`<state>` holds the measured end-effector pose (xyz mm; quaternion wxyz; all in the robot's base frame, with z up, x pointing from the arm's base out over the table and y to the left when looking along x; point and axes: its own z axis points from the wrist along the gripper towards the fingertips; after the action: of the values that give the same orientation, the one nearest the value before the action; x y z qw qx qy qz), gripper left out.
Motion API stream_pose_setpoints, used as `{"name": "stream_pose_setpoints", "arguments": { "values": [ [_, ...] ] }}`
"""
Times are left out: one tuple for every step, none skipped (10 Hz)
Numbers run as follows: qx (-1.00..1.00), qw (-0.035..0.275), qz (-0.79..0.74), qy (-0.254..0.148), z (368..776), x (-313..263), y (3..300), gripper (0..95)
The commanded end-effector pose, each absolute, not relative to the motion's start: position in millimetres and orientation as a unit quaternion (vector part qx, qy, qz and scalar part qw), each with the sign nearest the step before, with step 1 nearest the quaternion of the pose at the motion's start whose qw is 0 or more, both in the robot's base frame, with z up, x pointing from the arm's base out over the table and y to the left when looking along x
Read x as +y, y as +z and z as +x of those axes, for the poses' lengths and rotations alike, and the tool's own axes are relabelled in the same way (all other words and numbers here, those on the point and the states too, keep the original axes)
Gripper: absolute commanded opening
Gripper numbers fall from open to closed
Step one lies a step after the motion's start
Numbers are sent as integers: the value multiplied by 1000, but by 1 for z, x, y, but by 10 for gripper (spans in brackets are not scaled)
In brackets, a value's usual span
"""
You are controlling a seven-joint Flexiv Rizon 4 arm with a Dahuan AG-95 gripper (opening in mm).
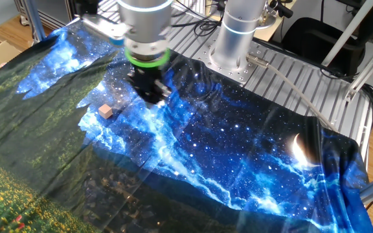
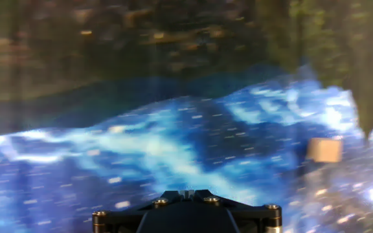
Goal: Pick up the small block on the left and move it to the right
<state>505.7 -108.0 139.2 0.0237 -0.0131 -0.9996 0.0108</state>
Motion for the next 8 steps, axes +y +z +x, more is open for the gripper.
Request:
{"name": "stream_pose_setpoints", "arguments": {
  "values": [
    [-1000, 25, -11, 11, 511, -120, 137, 0],
    [-1000, 25, -10, 12, 513, -126, 136, 0],
    [-1000, 25, -8, 13, 514, -137, 134, 0],
    [-1000, 25, -8, 12, 514, -144, 132, 0],
    [-1000, 25, -8, 13, 513, -149, 130, 0],
    [-1000, 26, -8, 14, 511, -158, 128, 0],
    [-999, 32, -7, 25, 512, -158, 128, 0],
    [-999, 33, -6, 27, 512, -158, 128, 0]
  ]
}}
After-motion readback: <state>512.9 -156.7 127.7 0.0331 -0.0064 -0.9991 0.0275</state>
